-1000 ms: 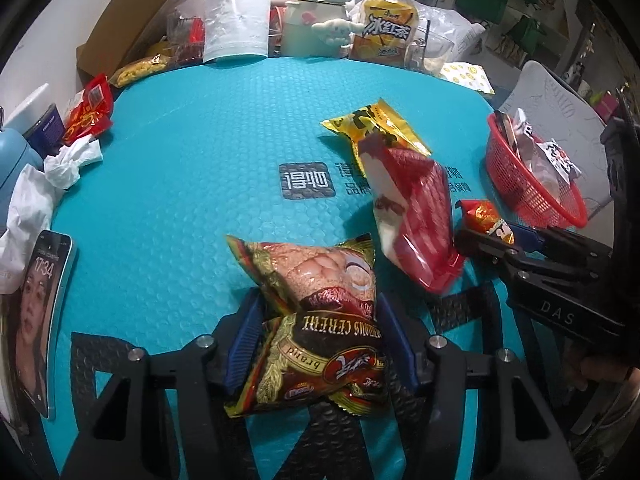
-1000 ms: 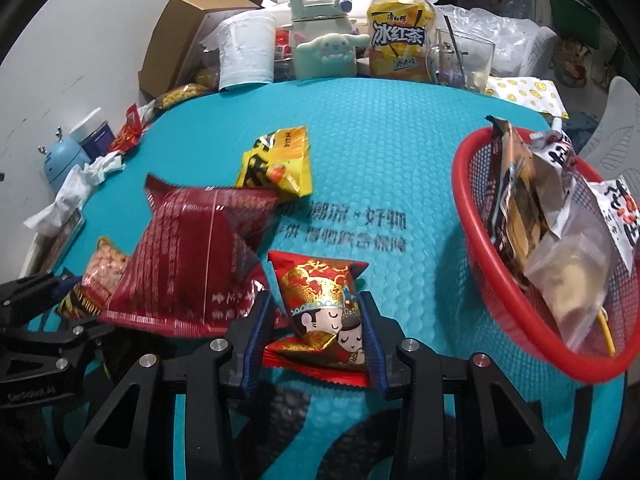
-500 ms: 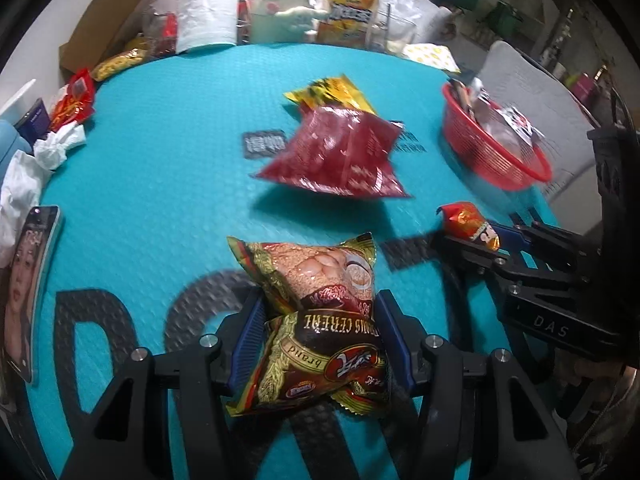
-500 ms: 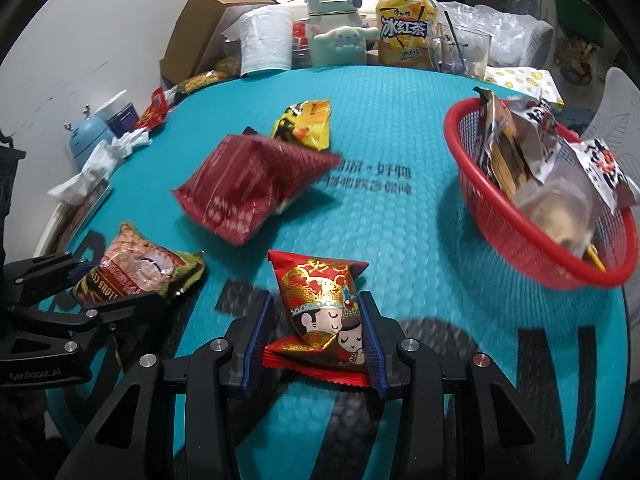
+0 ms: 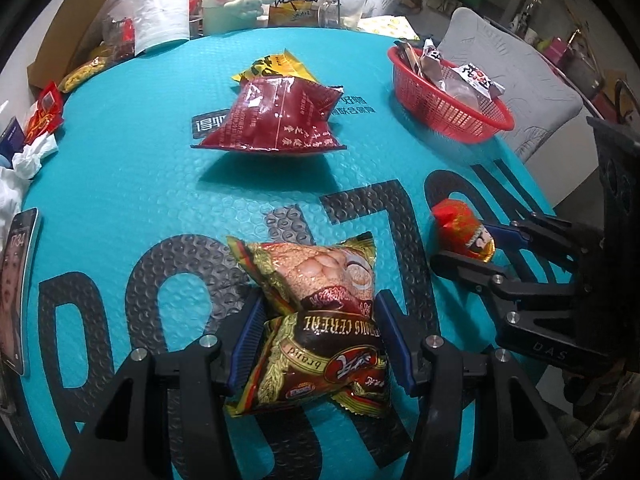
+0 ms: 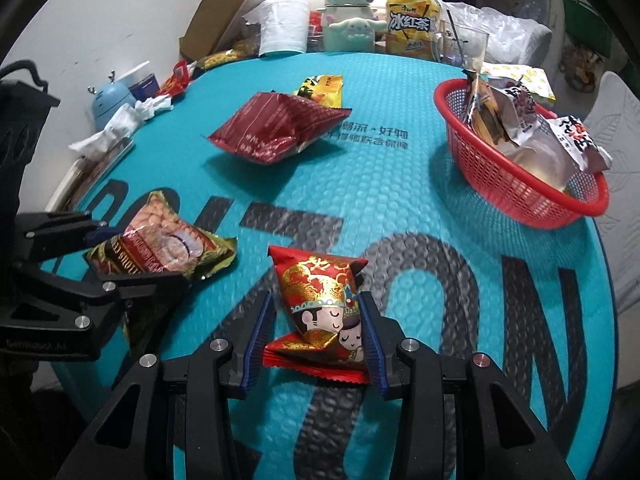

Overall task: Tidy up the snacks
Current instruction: 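Lift the cereal bag and cartoon packet off the table with both tools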

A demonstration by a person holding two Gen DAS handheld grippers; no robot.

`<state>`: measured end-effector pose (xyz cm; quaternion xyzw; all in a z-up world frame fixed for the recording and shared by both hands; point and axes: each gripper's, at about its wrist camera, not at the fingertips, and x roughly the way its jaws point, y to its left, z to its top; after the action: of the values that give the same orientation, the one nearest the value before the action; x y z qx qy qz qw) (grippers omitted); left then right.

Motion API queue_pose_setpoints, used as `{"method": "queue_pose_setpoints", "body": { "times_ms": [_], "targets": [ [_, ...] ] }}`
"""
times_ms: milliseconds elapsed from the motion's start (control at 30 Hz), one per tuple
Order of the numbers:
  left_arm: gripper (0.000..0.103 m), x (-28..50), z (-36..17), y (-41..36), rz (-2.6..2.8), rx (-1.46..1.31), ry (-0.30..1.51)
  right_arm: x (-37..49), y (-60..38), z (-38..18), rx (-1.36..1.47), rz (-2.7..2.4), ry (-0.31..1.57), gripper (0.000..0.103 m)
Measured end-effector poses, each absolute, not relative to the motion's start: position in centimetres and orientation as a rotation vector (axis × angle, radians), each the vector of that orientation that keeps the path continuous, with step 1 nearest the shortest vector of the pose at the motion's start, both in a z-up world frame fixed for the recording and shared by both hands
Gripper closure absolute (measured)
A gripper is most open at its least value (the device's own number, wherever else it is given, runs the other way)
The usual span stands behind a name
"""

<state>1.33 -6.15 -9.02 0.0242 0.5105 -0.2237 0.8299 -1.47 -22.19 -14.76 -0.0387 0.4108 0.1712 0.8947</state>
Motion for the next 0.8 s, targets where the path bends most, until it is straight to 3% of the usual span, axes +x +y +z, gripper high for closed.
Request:
{"method": "queue_pose_setpoints", "body": {
  "times_ms": [133,200,300,400,600,800],
  "targets": [
    [0.045,1.5,-9.4,-6.5,-0.466,0.063,1.088,-1.8,-22.5,-14.9,-0.06,0.35,0.851,0.061],
    [0.038,1.4,-9.5,-6.9,-0.469,0.084,1.078,-1.8,-22.6,-14.9,-0.056,0.354,0.852,0.06],
    [0.038,1.2,-9.6,-7.5,-0.454,0.132,1.063,-1.9,-22.6,-14.9,-0.059,0.359,0.852,0.057],
    [0.038,1.2,-9.8,-8.0,-0.435,0.173,1.052,-2.0,-22.9,-14.9,-0.049,0.364,0.852,0.046],
    [0.038,0.9,-9.9,-7.8,-0.431,0.157,1.025,-2.1,-23.2,-15.0,-0.038,0.361,0.852,0.045],
    [0.05,0.5,-9.8,-7.5,-0.412,0.167,0.985,-2.1,-22.7,-15.1,-0.071,0.359,0.838,0.046]
  ]
}}
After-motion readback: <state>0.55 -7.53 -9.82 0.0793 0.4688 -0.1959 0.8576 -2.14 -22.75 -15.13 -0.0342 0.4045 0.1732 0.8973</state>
